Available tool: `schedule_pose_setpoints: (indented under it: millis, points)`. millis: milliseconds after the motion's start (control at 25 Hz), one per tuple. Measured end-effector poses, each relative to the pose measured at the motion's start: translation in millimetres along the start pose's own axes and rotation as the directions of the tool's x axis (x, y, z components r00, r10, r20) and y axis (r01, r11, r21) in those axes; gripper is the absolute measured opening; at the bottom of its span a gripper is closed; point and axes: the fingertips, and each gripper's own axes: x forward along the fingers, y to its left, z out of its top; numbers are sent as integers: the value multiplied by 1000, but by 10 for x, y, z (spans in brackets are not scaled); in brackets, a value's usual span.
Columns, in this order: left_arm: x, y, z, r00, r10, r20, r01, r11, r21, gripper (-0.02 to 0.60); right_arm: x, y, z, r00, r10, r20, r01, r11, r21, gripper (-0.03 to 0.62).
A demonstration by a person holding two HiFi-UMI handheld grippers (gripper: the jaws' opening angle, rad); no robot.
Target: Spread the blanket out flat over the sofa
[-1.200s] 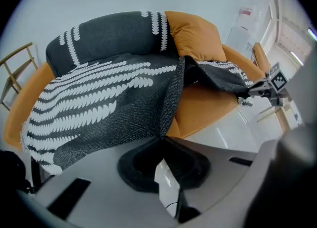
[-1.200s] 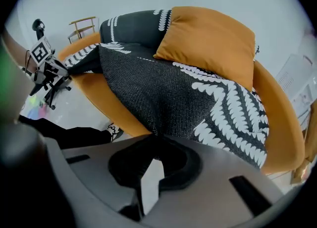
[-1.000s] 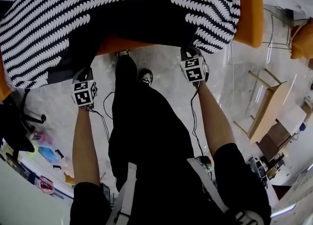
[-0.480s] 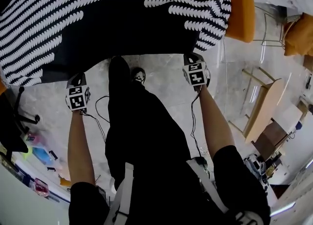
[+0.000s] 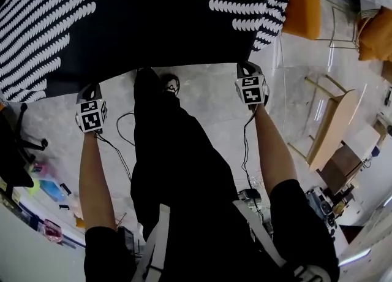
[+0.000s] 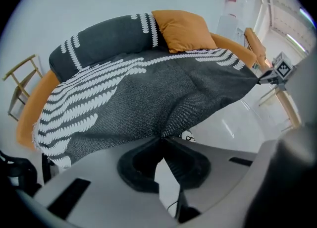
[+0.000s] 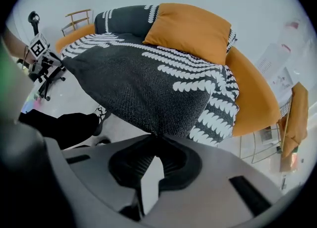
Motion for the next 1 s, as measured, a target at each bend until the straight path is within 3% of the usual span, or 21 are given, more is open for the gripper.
schedule_pose_setpoints:
  millis: [160,440,480,560,600,640,680,1000]
  points:
    - [15,-11,-35,1000,9,-11,-9,999,37,35,14,-24,-74,1000,8,12,-8,1000,-12,28]
    - [100,-9,-109,997,26,-67,-28,999,-32,38,96,26,-63,1000,10,12,-11,999,52,34]
    - [129,-35,-103,997,16,-78,-20,999,-48,53,100,25,-20,999,21,34,-24,996,88,66]
    - [172,-133,-55,996,-21,-88,16,998,-59,128,110,29,61,994,61,89,-76,983,169,263]
    - [180,-204,-26,995,-45,-88,40,998,-56,167,109,27,76,991,78,110,-99,974,203,331]
    - [183,-279,9,994,-68,-83,64,997,-51,241,102,16,78,989,85,125,-112,967,229,336]
    - [180,-347,53,994,-86,-74,82,995,-49,268,91,-9,74,988,81,133,-112,963,247,336]
    - [259,-807,753,982,-186,29,188,979,-75,268,-60,-315,118,988,-20,153,-36,936,349,291]
